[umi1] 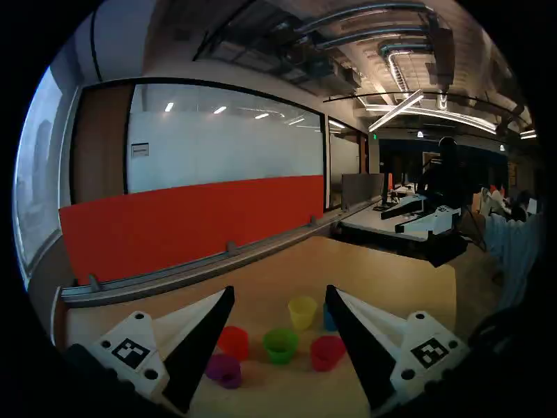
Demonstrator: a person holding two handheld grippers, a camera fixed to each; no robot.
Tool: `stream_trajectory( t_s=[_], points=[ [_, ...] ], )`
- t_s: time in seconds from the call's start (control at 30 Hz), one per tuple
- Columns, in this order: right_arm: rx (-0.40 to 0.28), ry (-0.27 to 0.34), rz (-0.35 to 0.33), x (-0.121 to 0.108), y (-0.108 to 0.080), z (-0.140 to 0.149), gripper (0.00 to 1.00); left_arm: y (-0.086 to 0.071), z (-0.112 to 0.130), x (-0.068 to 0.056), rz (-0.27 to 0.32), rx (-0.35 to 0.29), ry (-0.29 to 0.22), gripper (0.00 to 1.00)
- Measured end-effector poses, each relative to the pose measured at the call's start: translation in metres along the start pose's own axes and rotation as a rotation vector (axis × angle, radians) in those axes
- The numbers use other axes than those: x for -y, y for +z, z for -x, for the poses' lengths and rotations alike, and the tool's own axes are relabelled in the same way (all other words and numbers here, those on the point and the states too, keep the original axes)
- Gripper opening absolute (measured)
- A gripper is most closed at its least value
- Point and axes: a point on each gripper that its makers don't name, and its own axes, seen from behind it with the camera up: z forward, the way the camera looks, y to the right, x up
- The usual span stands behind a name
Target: Pour water
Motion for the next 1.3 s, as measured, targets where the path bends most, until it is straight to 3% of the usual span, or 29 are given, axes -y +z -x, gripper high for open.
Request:
stream_trajectory(
  t_s=[0.4,0.6,0.9,1.3],
  points=[
    [0.071,-0.035,-0.029,0.001,0.01,0.042,1.0,0.027,0.06,-0.008,0.02,0.104,0.011,0.98],
    [0.101,-0.037,-0.038,0.0,0.017,0.06,1.0,0.038,0.081,-0.005,0.013,0.135,0.033,0.97],
    [0.152,-0.031,-0.046,-0.003,0.024,0.088,1.0,0.052,0.109,0.001,0.02,0.187,0.02,0.97],
    [0.218,-0.045,-0.057,-0.004,0.037,0.121,1.0,0.071,0.158,-0.001,0.052,0.289,0.041,0.97]
  ],
)
